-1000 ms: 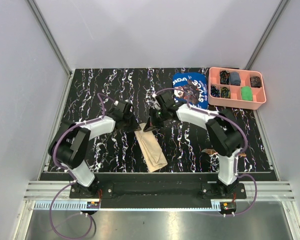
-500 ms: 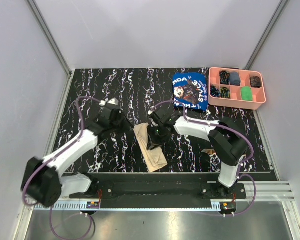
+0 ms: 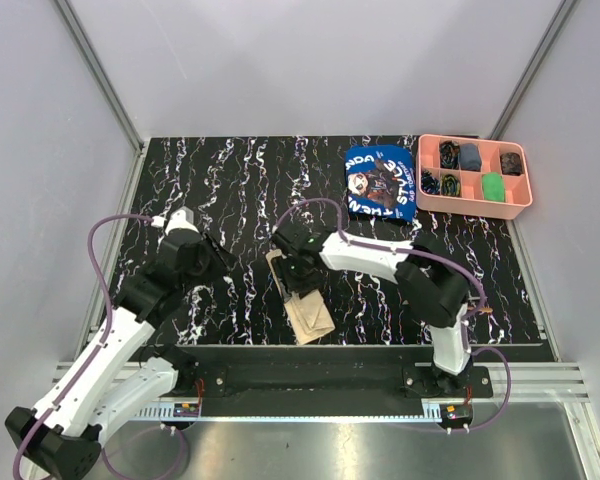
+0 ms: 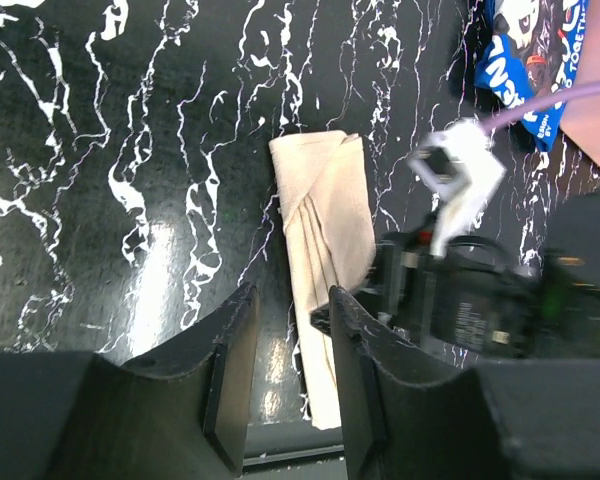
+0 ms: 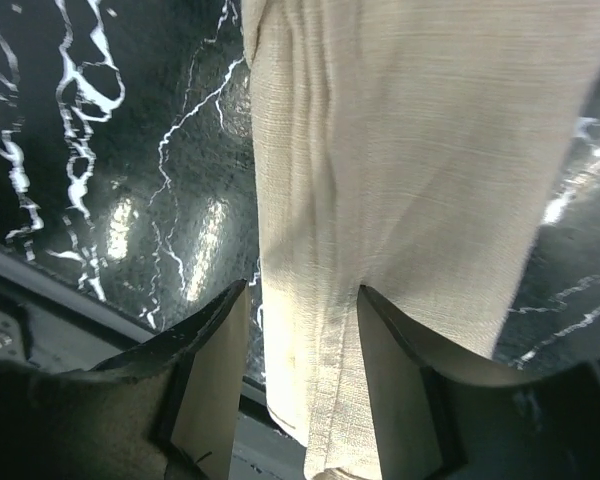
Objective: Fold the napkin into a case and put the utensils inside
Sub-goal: Pick up the smaller rectangle-folded napkin from the center of the board, then turn over the smaller rectangle-folded napkin at the center of the board.
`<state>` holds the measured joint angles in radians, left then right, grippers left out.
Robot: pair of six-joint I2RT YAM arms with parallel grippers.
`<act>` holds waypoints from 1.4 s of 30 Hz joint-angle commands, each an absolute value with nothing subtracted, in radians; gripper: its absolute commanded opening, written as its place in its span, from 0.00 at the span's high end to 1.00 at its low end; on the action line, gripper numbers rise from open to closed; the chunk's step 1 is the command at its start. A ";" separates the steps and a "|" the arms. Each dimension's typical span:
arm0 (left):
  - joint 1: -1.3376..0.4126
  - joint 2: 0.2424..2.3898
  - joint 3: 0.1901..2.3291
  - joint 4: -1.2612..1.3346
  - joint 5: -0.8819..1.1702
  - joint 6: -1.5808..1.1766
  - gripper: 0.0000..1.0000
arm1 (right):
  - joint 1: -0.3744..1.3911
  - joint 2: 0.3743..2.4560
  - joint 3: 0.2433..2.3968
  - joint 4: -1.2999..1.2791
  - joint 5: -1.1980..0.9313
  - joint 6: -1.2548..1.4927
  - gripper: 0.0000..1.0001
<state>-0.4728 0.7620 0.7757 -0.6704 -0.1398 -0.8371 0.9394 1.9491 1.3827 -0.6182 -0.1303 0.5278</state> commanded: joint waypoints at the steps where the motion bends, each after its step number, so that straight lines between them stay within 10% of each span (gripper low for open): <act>1: -0.466 0.724 0.772 -0.701 -0.155 -0.818 0.62 | 0.982 2.023 1.476 -0.704 -0.060 0.529 0.43; 16: -0.454 0.678 0.735 -0.703 -0.127 -0.802 0.58 | 1.111 2.270 1.767 -1.035 0.239 0.601 0.54; 22: -0.448 0.672 0.732 -0.704 -0.110 -0.805 0.58 | 1.118 2.275 1.836 -1.065 0.299 0.612 0.95; 25: -0.443 0.676 0.742 -0.713 -0.117 -0.801 0.57 | 1.117 2.223 1.888 -1.049 0.269 0.600 1.00; 42: -0.436 0.768 0.801 -0.741 -0.120 -0.811 0.58 | 0.816 1.971 1.330 0.152 -0.875 0.871 1.00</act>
<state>-0.4400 0.7444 0.7570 -0.7628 -0.1280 -0.8097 0.8349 1.9278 1.4193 -0.2924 -0.5476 0.7128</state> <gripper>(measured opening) 0.427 0.025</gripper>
